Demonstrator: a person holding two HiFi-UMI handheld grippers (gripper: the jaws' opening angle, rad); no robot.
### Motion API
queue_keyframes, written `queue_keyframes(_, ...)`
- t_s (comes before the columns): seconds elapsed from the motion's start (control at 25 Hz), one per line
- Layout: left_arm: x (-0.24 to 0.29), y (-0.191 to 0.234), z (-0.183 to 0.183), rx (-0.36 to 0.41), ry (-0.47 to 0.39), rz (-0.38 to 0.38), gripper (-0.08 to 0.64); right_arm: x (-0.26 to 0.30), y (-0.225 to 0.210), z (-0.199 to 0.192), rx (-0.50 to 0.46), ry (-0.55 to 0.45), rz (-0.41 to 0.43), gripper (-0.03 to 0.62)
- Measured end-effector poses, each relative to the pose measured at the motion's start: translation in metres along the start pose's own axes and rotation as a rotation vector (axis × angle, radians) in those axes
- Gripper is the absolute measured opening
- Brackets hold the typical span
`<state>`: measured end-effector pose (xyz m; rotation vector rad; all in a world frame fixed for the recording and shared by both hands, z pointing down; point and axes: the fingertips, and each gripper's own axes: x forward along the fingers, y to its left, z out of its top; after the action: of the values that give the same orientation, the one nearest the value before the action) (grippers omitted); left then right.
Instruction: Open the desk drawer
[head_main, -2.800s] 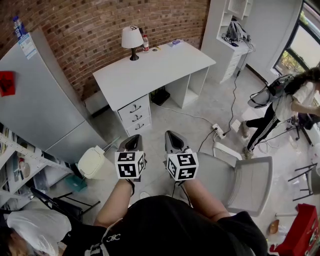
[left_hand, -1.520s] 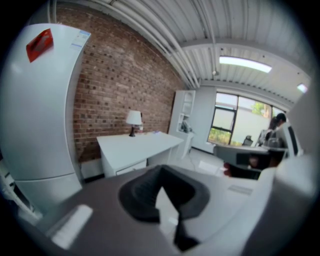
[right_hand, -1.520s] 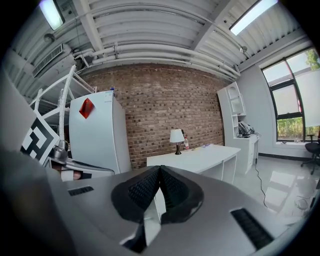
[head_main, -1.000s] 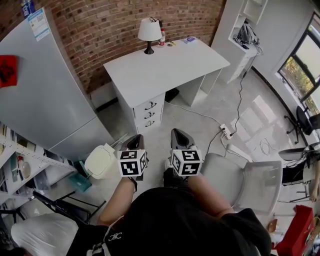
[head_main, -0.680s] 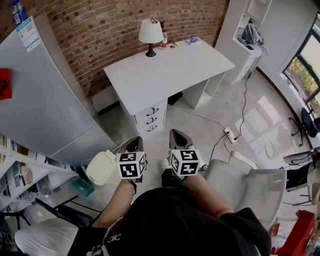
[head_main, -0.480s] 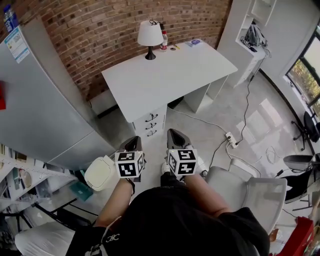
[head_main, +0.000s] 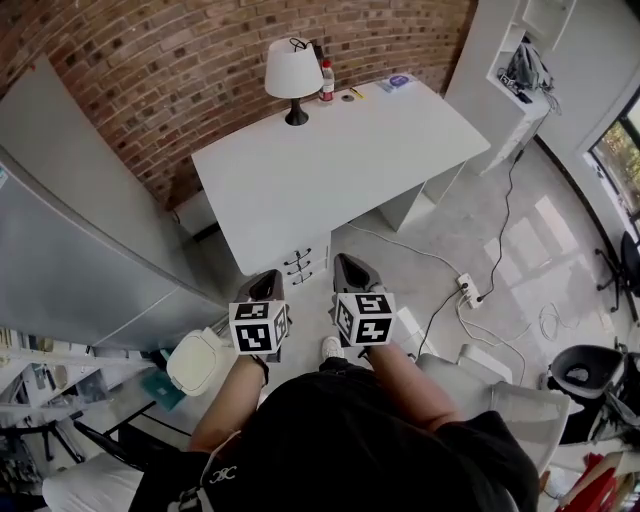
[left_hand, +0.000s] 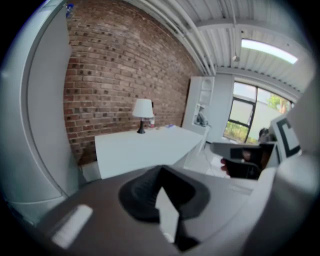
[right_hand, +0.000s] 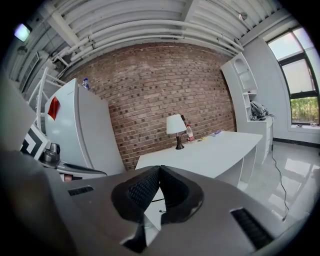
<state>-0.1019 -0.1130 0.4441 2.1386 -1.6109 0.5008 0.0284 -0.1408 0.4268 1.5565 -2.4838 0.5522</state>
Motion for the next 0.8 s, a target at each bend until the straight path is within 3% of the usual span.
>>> queue_keyframes(0.48, 0.069, -0.008, 0.007, -0.017, 0.075, 0.027, -0.002, 0.053, -0.049, -0.01, 0.053, 0.099, 0.051, -0.002)
queue_keyframes(0.8, 0.091, -0.004, -0.033, 0.009, 0.195, 0.02, -0.002, 0.069, -0.058, -0.07, 0.154, 0.204, 0.06, -0.001)
